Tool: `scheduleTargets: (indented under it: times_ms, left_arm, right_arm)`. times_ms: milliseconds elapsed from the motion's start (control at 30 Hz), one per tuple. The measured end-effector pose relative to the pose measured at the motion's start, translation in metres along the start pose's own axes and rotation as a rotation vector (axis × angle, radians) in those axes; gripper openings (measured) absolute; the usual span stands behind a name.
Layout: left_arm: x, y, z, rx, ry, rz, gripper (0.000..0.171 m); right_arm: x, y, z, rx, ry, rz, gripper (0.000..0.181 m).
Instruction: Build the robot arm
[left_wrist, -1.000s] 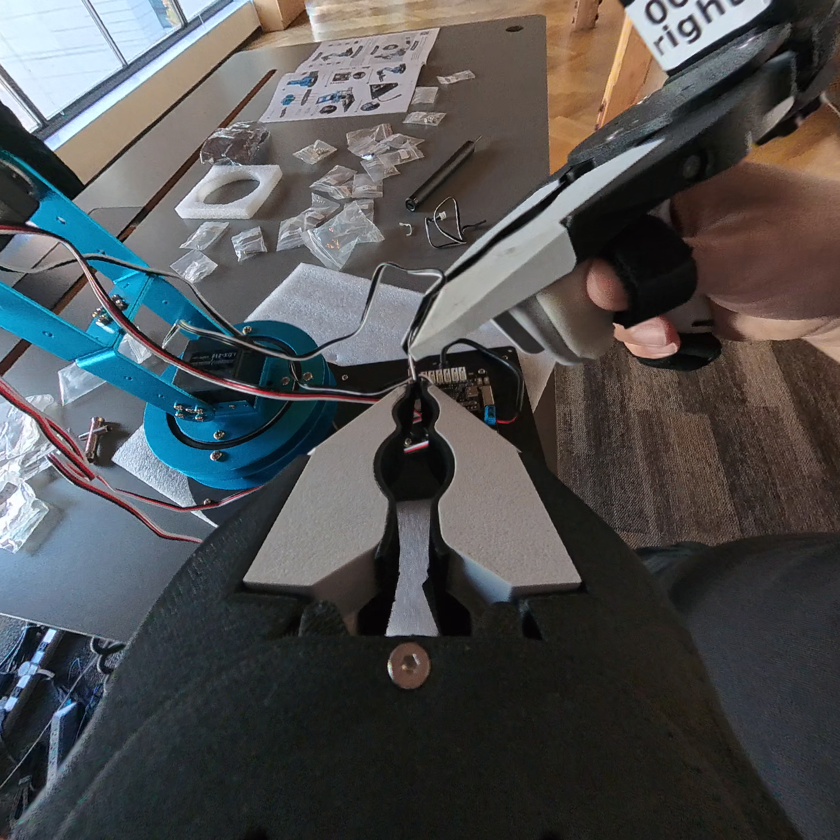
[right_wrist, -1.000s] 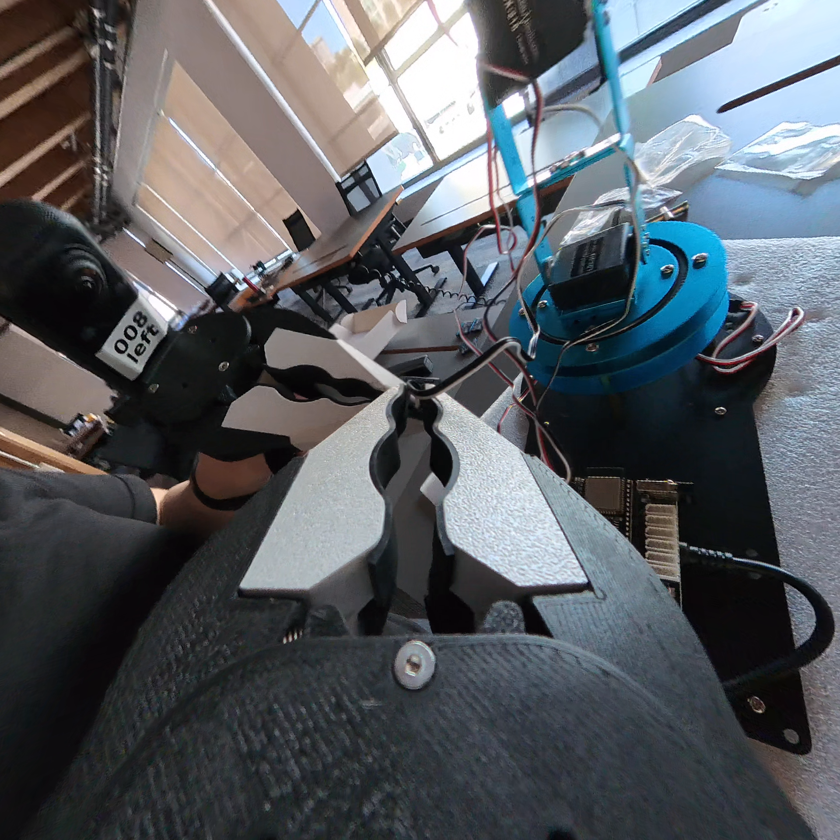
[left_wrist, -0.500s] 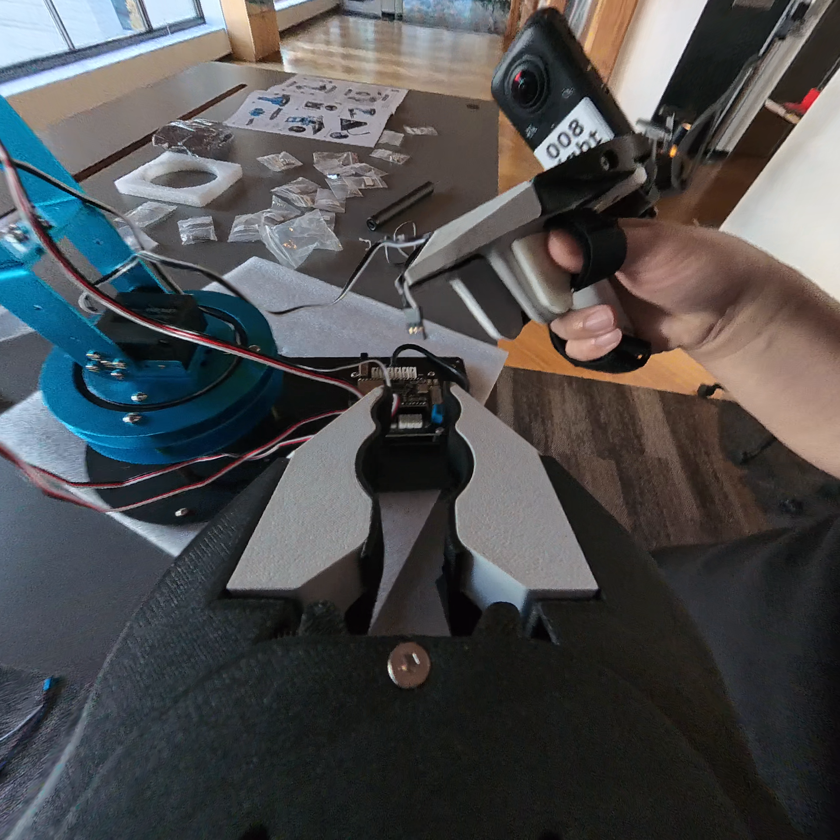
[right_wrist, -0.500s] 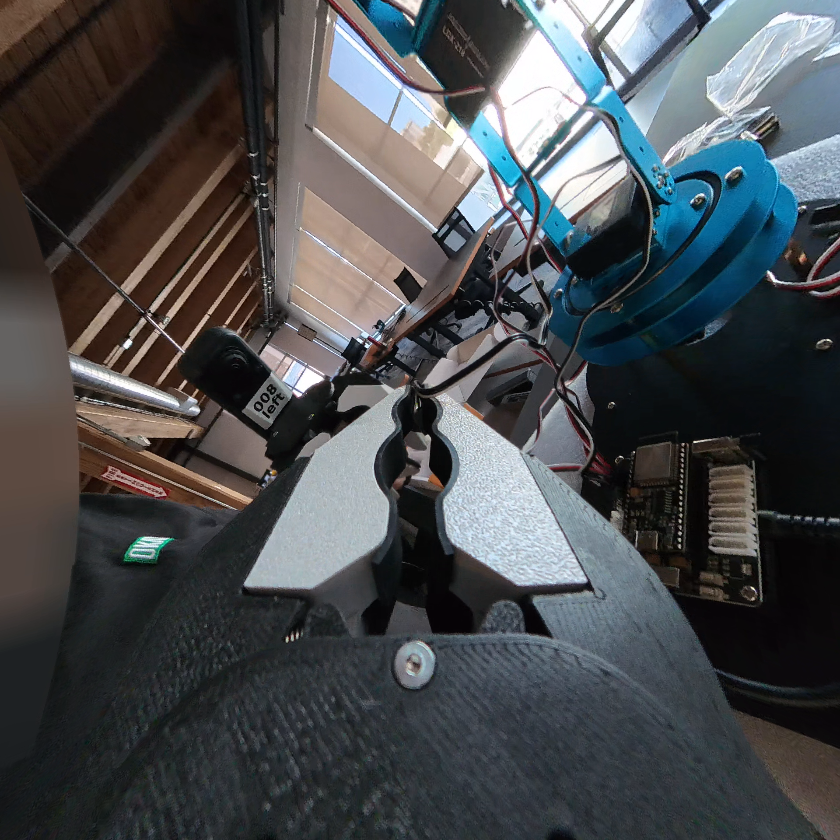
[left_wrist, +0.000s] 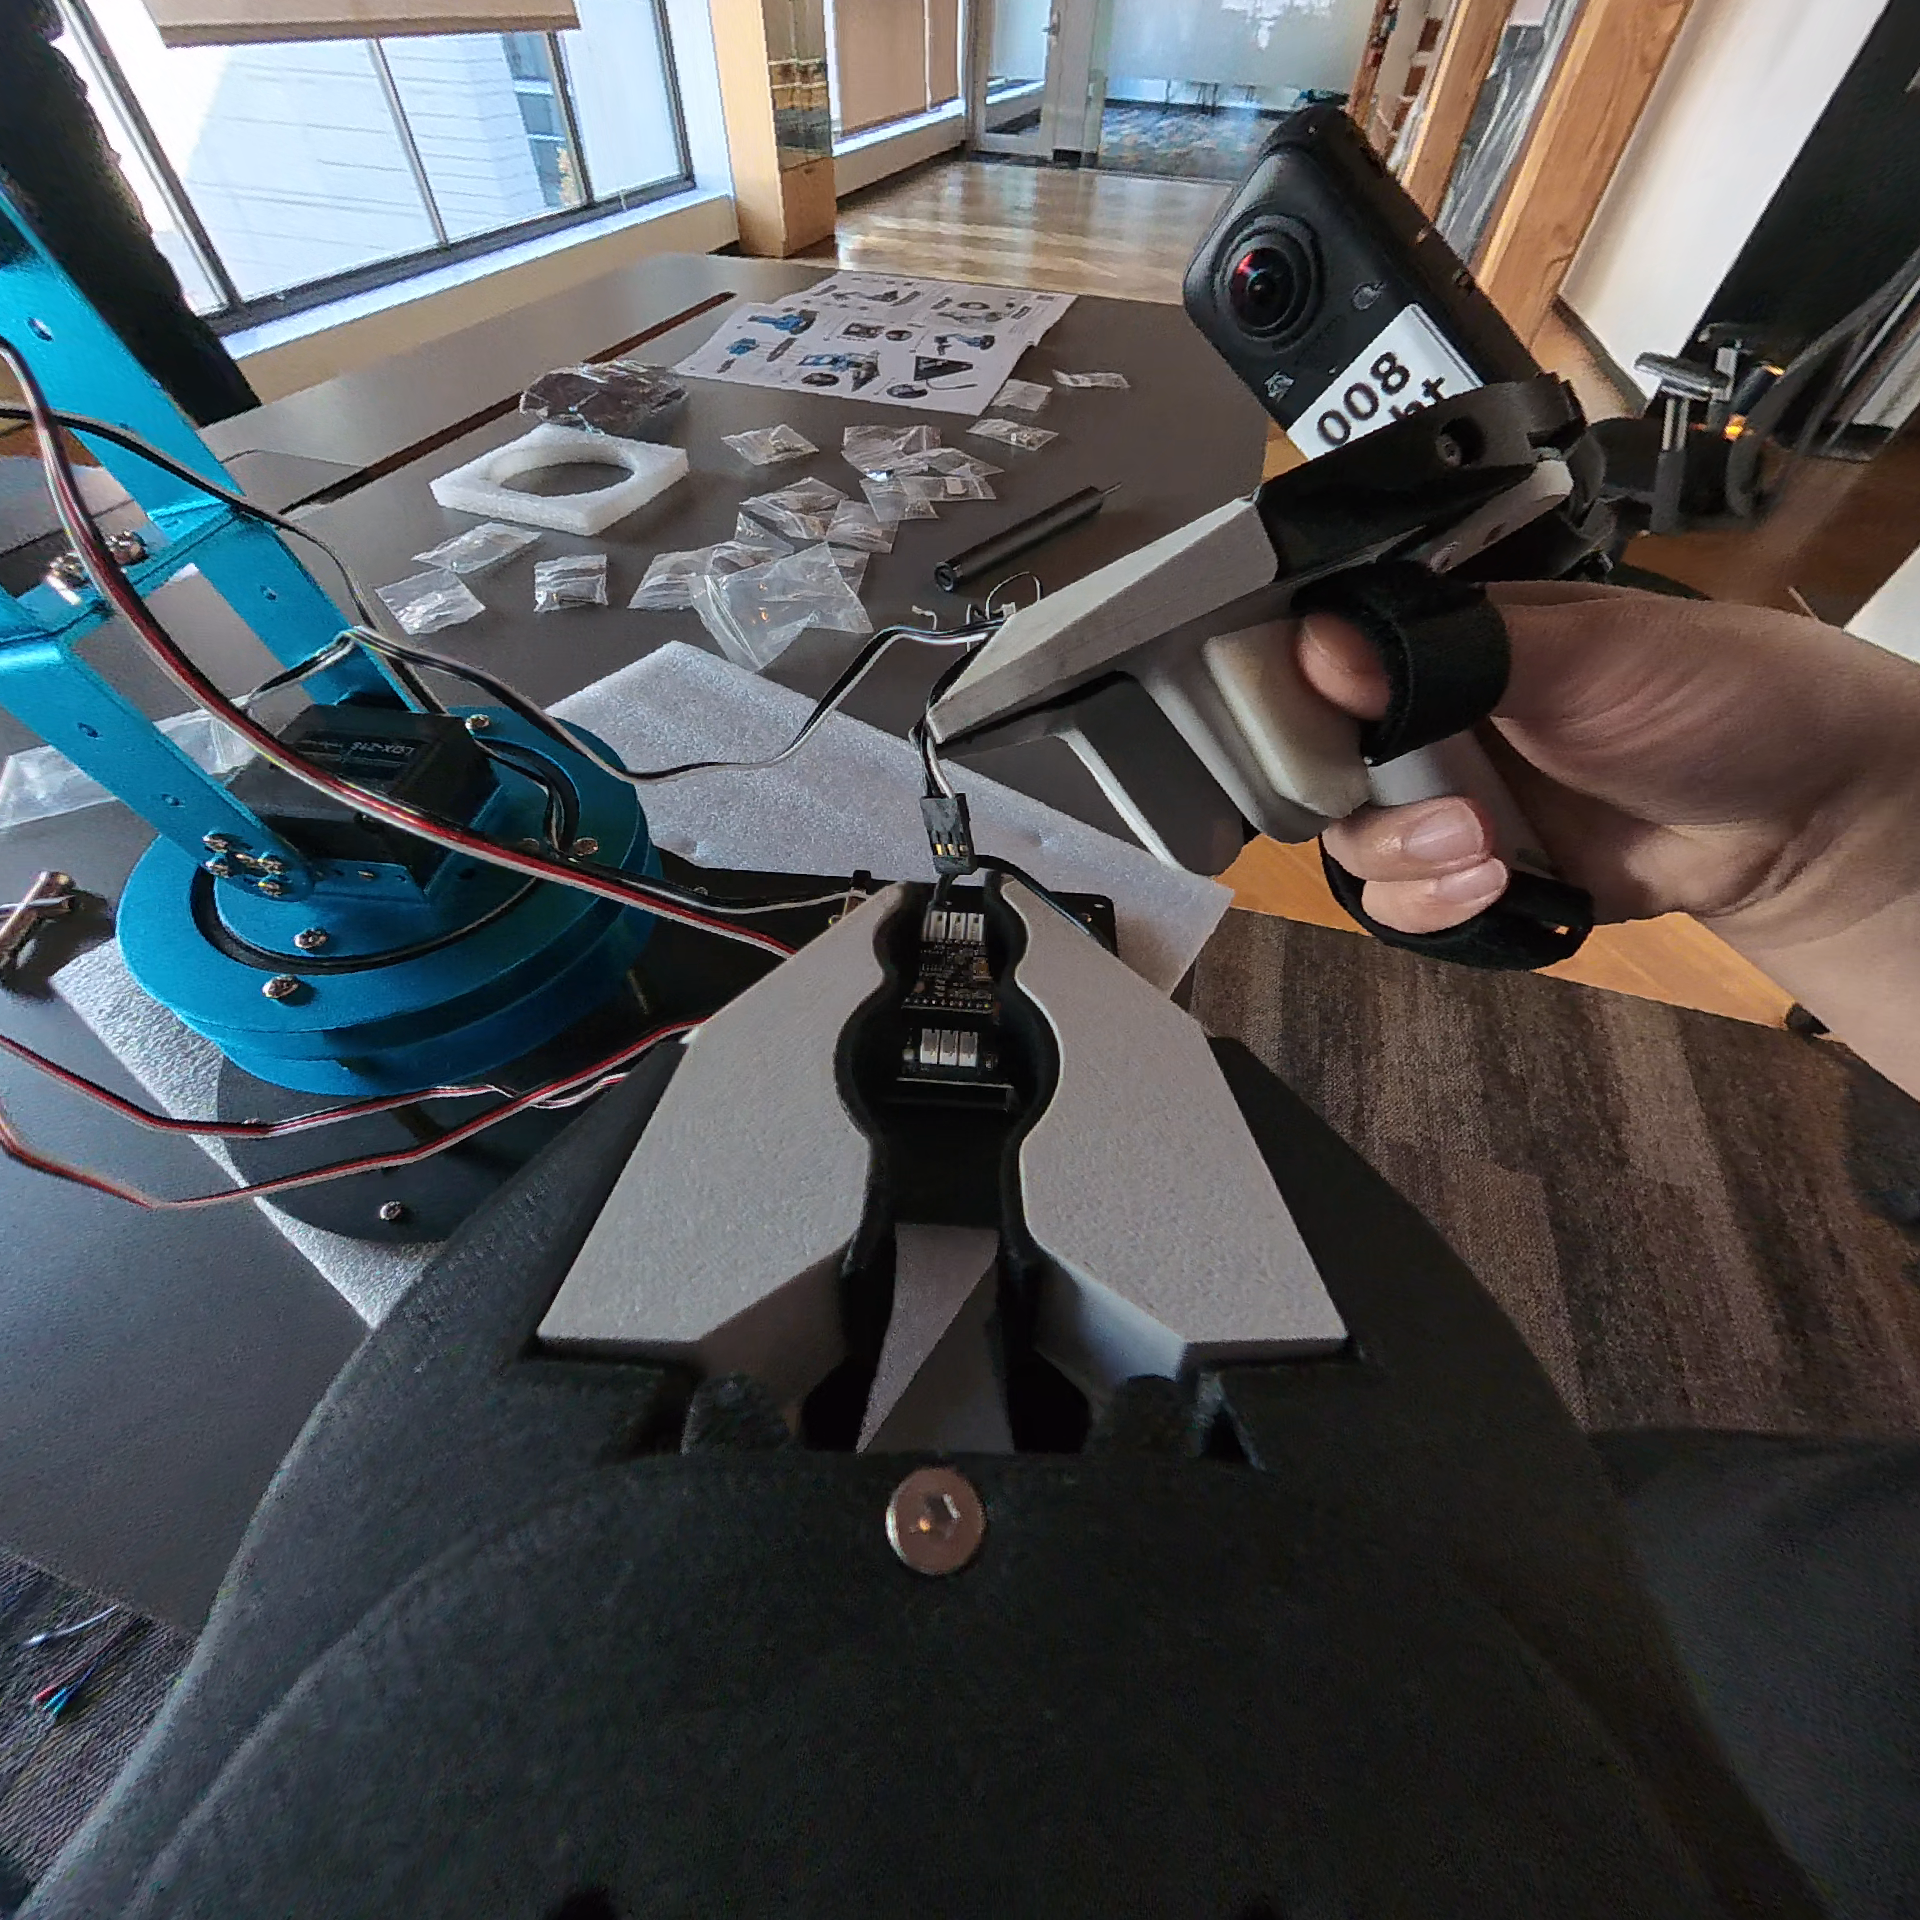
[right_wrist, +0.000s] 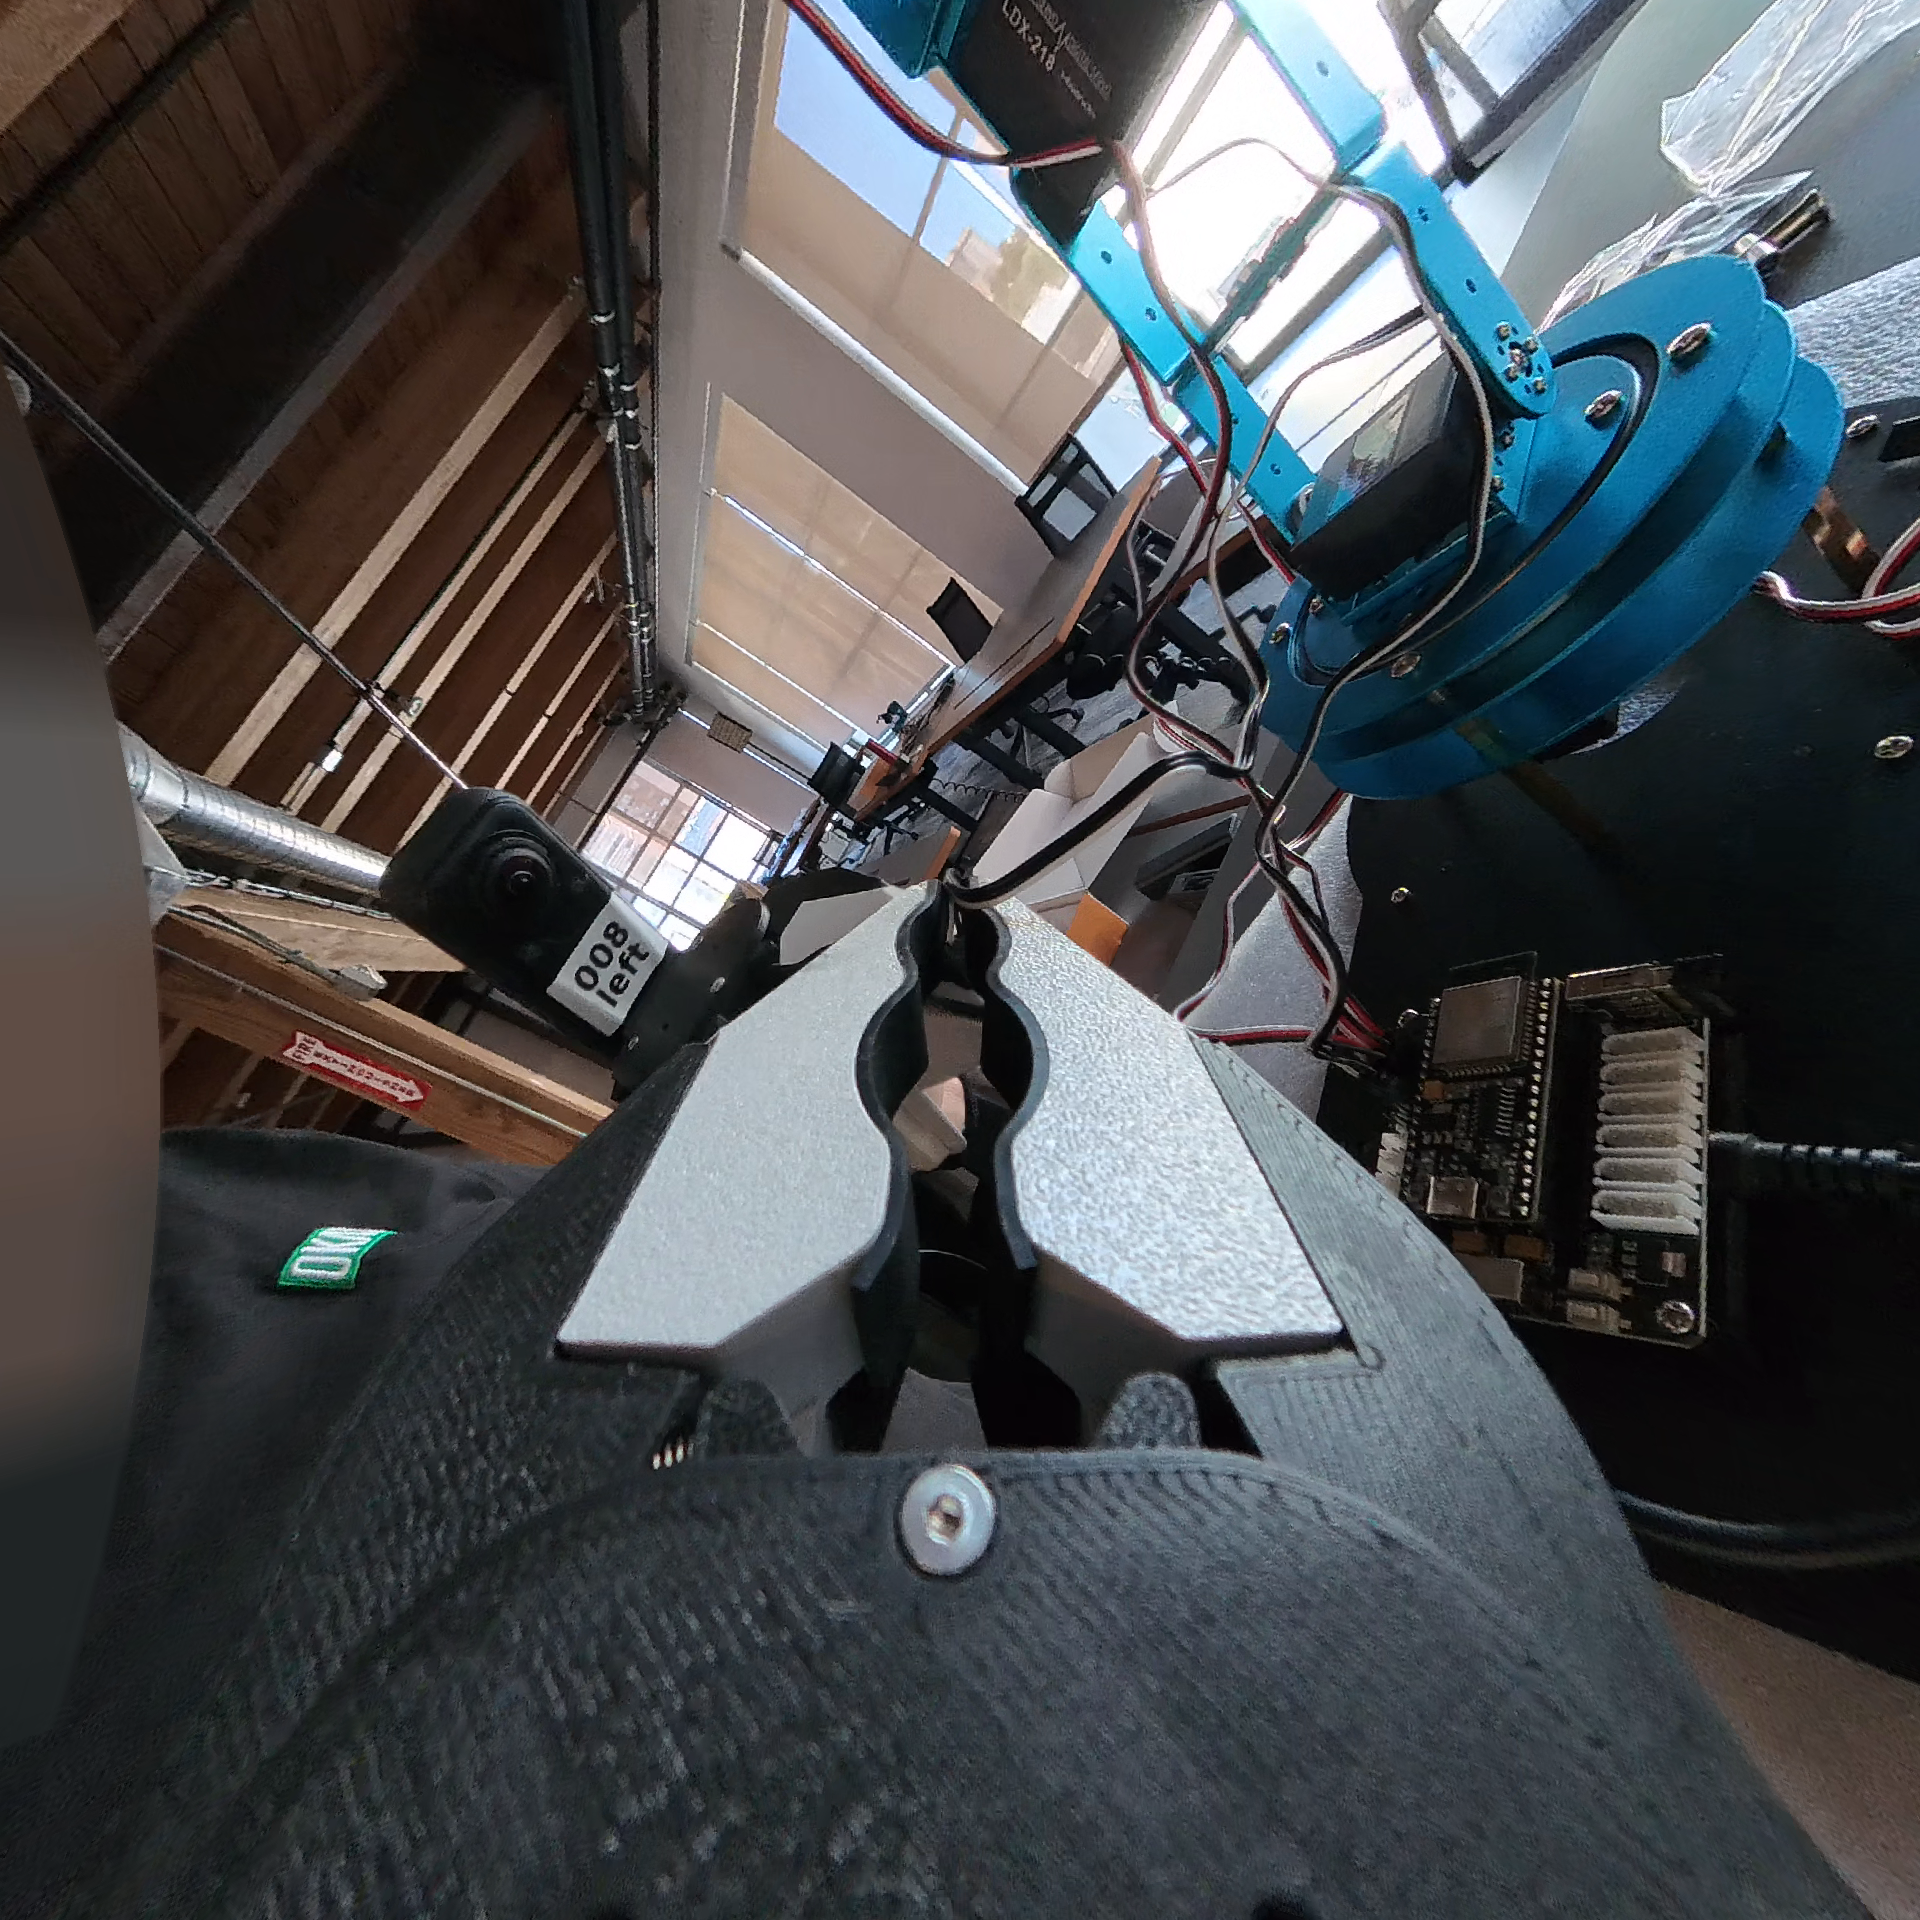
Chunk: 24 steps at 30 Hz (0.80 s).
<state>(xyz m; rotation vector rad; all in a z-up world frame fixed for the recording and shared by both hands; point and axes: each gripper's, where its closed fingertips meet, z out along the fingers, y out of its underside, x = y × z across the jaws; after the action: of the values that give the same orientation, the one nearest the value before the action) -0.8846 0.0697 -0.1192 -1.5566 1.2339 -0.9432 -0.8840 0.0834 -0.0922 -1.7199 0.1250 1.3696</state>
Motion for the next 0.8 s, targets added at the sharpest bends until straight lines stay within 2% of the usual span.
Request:
scheduleTargets:
  times_ms: [133, 233, 400, 500, 600, 800]
  left_arm:
    - [-0.003, 0.000, 0.005, -0.008, -0.071, 0.060, 0.017]
    - [-0.003, -0.002, 0.008, -0.003, -0.109, 0.111, 0.005]
    - [-0.002, -0.002, 0.009, -0.008, -0.116, 0.128, 0.004]
    - [-0.001, -0.005, 0.008, 0.003, -0.103, 0.109, 0.004]
    - [0.001, -0.008, 0.006, 0.006, -0.097, 0.113, 0.004]
    - [0.005, -0.010, 0.003, -0.007, -0.088, 0.148, 0.004]
  right_arm:
    - [0.001, 0.000, -0.001, -0.006, -0.017, 0.018, 0.002]
    - [0.001, 0.001, -0.001, -0.014, -0.026, 0.021, 0.002]
    - [-0.002, 0.000, -0.002, -0.027, -0.055, -0.011, 0.003]
    - [-0.007, 0.005, 0.000, -0.065, -0.088, -0.109, 0.018]
    - [-0.003, 0.012, -0.001, -0.105, -0.081, -0.251, 0.019]
    - [-0.008, 0.010, -0.009, -0.125, -0.183, -0.463, 0.016]
